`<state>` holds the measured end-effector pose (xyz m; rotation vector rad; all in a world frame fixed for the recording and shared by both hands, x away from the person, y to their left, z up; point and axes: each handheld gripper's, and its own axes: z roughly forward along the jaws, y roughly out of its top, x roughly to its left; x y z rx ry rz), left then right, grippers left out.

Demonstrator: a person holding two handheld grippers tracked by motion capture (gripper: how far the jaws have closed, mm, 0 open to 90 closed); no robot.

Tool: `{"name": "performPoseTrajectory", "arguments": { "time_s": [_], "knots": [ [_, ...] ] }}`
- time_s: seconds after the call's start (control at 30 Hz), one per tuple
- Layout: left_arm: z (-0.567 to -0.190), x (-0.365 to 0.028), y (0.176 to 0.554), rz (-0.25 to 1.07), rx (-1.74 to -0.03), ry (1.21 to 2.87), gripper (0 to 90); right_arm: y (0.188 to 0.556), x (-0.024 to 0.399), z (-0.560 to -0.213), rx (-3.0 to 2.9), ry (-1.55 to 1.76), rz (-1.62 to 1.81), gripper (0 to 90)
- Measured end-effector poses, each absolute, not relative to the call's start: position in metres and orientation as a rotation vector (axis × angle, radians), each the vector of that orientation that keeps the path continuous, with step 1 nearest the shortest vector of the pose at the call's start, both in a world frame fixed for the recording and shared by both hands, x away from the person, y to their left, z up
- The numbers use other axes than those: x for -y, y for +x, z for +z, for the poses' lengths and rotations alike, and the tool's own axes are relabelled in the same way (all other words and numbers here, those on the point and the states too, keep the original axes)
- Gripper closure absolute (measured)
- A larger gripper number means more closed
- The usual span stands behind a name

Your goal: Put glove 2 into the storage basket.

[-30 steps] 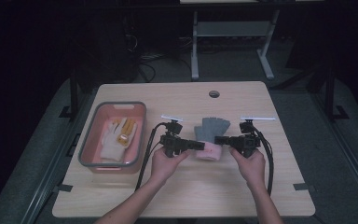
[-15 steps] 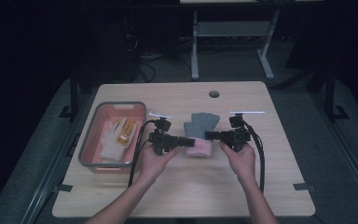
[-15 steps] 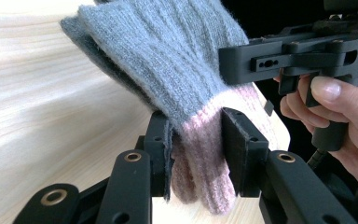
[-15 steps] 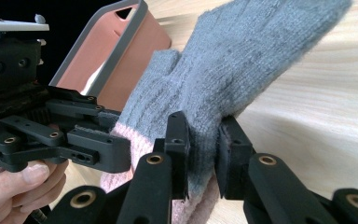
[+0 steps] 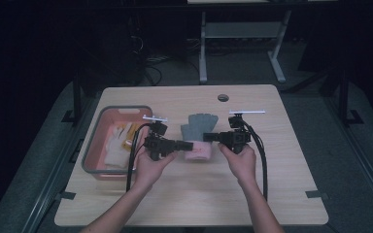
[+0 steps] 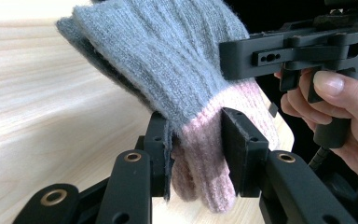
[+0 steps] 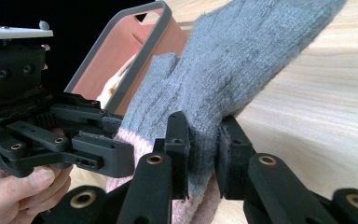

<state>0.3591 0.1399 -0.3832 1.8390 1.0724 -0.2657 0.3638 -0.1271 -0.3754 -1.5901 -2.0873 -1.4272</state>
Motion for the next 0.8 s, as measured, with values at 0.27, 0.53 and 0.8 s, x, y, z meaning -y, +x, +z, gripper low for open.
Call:
{"name": "performPoseTrajectory", "arguments": {
  "time_s": [0.27, 0.53, 0.8],
  "knots": [
    [-0.379, -0.153, 0.357, -0.244, -1.089, 1.833, 64.4, 0.369, 0.113, -0.371, 2.096, -1.560, -1.425, 76.7],
    [-0.377, -0.164, 0.358, -0.221, -1.087, 1.835, 64.3, 0.374, 0.102, -0.371, 2.084, -1.550, -1.426, 76.6],
    [-0.375, -0.177, 0.358, -0.207, -1.109, 1.827, 64.3, 0.378, 0.089, -0.370, 2.074, -1.525, -1.434, 76.6]
  ]
}}
